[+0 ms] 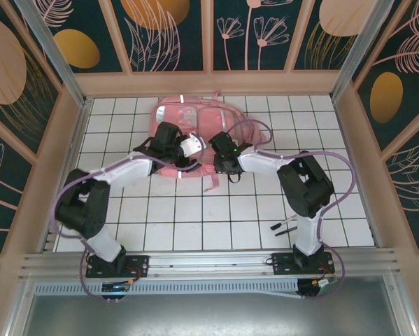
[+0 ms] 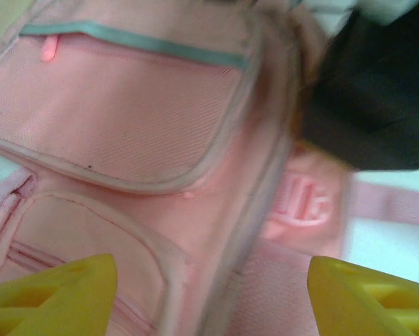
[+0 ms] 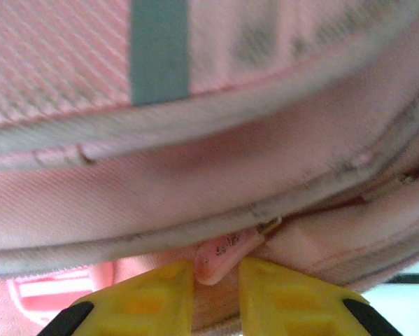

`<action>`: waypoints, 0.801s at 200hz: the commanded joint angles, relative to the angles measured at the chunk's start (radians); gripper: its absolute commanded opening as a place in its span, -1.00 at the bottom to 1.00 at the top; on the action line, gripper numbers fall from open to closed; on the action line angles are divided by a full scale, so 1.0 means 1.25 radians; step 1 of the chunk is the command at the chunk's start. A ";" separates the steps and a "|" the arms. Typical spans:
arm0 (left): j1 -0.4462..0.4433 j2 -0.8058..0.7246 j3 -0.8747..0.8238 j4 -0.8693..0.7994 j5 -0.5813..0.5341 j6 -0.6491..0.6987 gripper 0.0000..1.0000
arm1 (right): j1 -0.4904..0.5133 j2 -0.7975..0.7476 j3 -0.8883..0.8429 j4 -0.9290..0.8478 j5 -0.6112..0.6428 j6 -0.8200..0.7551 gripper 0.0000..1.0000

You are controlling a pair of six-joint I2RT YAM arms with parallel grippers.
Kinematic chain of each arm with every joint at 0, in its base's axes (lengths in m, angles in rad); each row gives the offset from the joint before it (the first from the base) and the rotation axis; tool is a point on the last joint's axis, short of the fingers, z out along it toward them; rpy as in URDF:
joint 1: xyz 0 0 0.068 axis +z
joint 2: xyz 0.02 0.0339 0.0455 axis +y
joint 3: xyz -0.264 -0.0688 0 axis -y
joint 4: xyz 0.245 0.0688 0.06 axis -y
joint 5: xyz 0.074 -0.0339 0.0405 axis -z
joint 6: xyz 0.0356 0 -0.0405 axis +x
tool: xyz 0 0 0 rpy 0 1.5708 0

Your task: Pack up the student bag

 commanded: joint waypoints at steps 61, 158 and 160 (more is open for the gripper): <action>-0.015 0.155 0.075 -0.061 -0.117 0.167 0.19 | -0.090 -0.224 -0.162 0.073 -0.228 0.041 -0.31; -0.012 0.018 0.070 -0.085 0.033 0.116 -1.00 | -0.068 -0.188 -0.100 0.051 -0.193 0.034 -0.05; -0.011 0.018 0.071 -0.086 0.035 0.115 -1.00 | -0.065 -0.186 -0.098 0.050 -0.188 0.033 -0.04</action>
